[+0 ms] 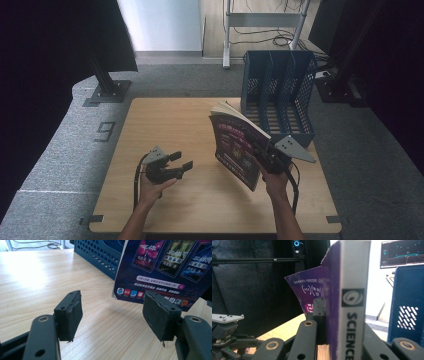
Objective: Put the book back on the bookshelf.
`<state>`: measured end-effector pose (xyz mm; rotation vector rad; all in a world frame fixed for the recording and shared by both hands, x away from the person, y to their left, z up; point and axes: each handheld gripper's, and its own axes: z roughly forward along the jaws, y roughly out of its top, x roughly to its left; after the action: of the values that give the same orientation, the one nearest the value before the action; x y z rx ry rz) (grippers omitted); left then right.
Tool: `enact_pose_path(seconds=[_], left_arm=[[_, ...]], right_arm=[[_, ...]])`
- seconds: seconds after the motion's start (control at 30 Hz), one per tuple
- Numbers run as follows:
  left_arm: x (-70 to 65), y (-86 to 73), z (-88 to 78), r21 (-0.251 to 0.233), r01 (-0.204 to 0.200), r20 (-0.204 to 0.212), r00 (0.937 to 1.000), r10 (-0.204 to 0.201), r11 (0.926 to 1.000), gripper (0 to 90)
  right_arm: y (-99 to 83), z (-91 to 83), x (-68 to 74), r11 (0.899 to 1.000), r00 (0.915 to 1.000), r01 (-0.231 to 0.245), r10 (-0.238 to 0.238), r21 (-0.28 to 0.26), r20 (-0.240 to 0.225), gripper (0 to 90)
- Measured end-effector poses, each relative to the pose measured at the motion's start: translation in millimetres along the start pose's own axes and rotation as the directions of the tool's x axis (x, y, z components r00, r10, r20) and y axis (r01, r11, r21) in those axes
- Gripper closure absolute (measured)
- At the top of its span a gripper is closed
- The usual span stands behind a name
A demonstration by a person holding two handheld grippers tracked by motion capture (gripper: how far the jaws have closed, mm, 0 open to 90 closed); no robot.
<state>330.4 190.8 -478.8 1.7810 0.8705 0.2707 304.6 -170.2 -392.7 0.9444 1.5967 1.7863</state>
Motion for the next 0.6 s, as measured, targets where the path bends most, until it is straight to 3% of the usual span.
enact_pose_path(seconds=[0.6], left_arm=[[3.4, 1.7, -4.4, -0.002, 0.011, 0.001, 0.9999, -0.011, 0.9999, 32.2]], right_arm=[[34.2, 4.1, -0.6, 0.999, 0.9993, 0.023, -0.022, -0.035, 0.031, 81.6]])
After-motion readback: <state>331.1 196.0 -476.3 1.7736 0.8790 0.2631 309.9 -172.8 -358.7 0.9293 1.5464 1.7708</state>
